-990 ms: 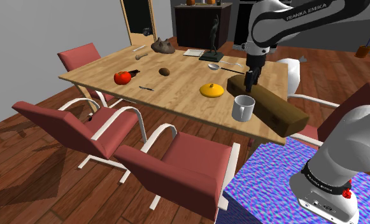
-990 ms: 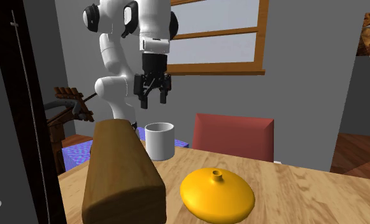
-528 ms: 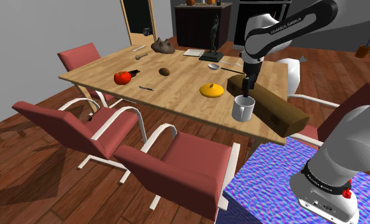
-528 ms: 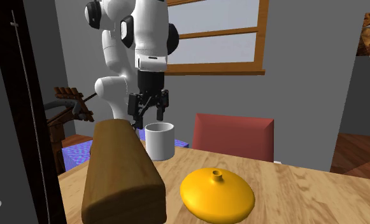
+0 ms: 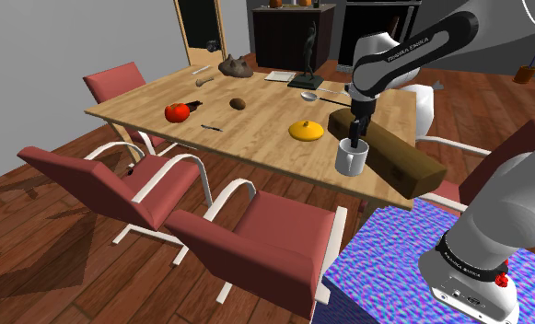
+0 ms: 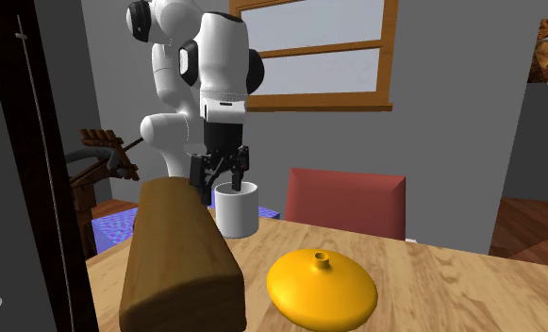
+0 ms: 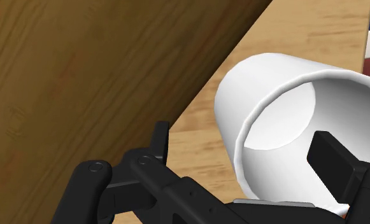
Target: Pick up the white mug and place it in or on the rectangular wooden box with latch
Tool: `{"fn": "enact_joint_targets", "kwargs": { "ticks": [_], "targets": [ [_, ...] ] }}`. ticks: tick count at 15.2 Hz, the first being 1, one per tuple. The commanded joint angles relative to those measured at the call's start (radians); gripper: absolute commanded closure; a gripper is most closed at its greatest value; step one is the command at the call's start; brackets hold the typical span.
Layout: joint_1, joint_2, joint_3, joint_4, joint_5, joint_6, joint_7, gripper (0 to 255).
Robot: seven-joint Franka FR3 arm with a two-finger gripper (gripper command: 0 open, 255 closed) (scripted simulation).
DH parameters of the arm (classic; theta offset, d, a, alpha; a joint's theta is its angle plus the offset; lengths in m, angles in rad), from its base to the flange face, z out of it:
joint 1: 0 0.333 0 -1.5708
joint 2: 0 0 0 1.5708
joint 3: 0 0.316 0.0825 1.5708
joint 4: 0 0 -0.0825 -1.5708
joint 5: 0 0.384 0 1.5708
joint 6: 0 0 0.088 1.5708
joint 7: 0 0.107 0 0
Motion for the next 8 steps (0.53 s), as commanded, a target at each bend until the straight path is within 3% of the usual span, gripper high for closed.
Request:
{"fn": "enact_joint_targets", "kwargs": {
  "ticks": [1, 4, 5, 8],
  "targets": [
    [0.0, 0.0, 0.0, -0.001, 0.0, 0.002, 0.0, 0],
    [0.0, 0.0, 0.0, -0.001, 0.0, 0.001, 0.0, 0],
    [0.0, 0.0, 0.0, -0.001, 0.0, 0.001, 0.0, 255],
    [0.0, 0.0, 0.0, -0.001, 0.0, 0.001, 0.0, 255]
  ]
}}
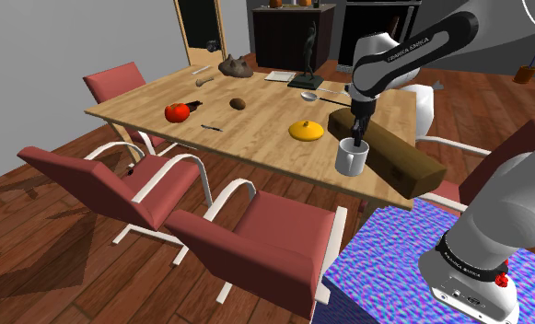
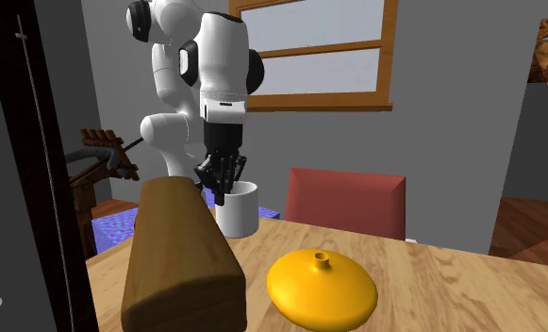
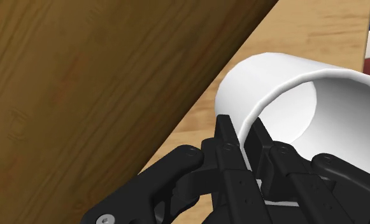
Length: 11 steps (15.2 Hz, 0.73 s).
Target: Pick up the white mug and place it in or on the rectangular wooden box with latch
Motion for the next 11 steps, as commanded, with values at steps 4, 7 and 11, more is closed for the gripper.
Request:
{"fn": "enact_joint_targets", "kwargs": {
  "ticks": [4, 7, 11],
  "targets": [
    [0.0, 0.0, 0.0, 0.0, 0.0, 0.0, 0.0, 255],
    [0.0, -0.008, 0.001, 0.007, -0.001, -0.015, 0.001, 255],
    [0.0, -0.037, 0.005, 0.037, -0.002, -0.074, 0.002, 255]
  ]
}}
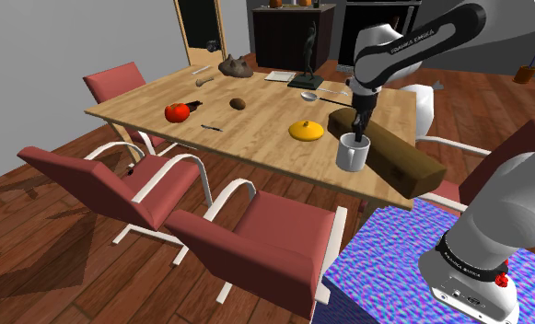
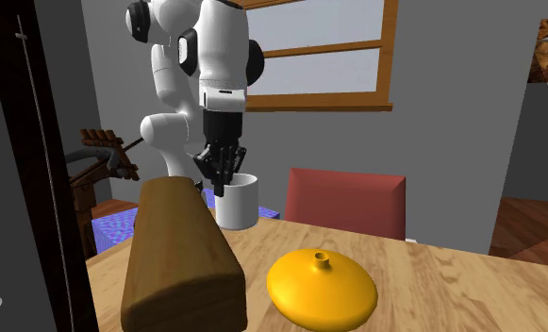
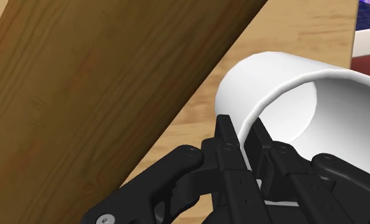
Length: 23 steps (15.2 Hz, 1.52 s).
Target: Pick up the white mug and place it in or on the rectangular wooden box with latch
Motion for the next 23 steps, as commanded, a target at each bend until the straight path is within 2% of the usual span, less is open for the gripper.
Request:
{"fn": "enact_joint_targets", "kwargs": {
  "ticks": [1, 23],
  "targets": [
    [0.0, -0.018, 0.002, 0.014, -0.001, -0.032, 0.002, 255],
    [0.003, -0.098, 0.022, 0.243, 0.003, -0.341, 0.0, 255]
  ]
}}
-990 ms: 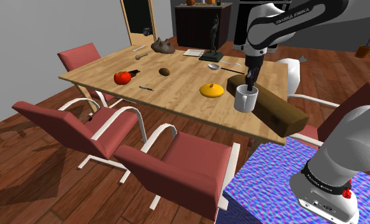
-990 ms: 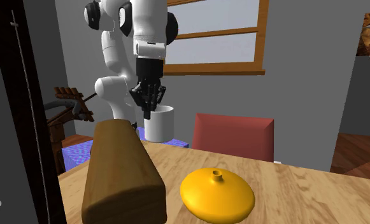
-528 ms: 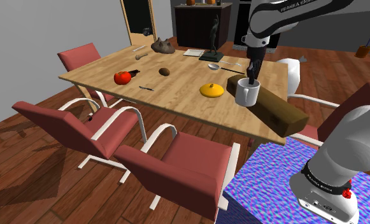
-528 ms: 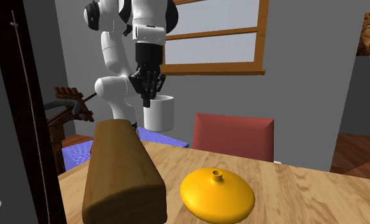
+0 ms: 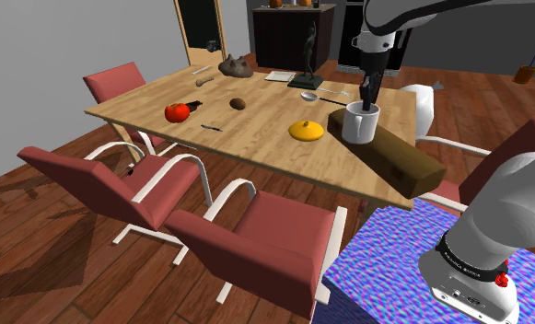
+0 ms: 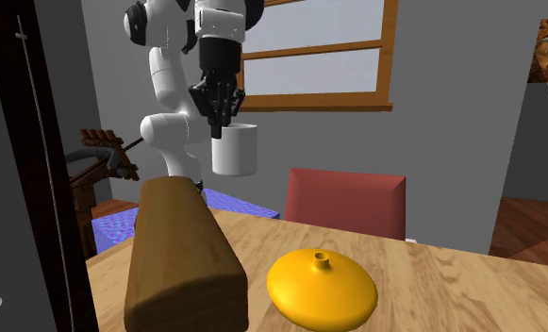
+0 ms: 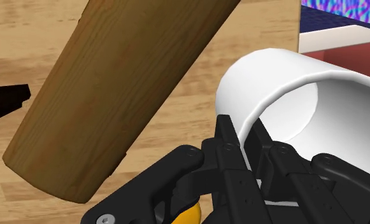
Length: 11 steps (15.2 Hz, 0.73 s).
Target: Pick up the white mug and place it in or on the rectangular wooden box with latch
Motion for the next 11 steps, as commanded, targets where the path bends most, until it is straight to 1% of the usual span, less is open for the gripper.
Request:
{"fn": "enact_joint_targets", "kwargs": {
  "ticks": [1, 5, 11],
  "targets": [
    [0.0, -0.001, 0.0, 0.028, 0.0, -0.029, -0.003, 255],
    [0.001, -0.003, 0.002, 0.073, 0.002, -0.076, -0.004, 255],
    [-0.05, 0.027, -0.091, 0.175, -0.037, -0.137, -0.146, 255]
  ]
}}
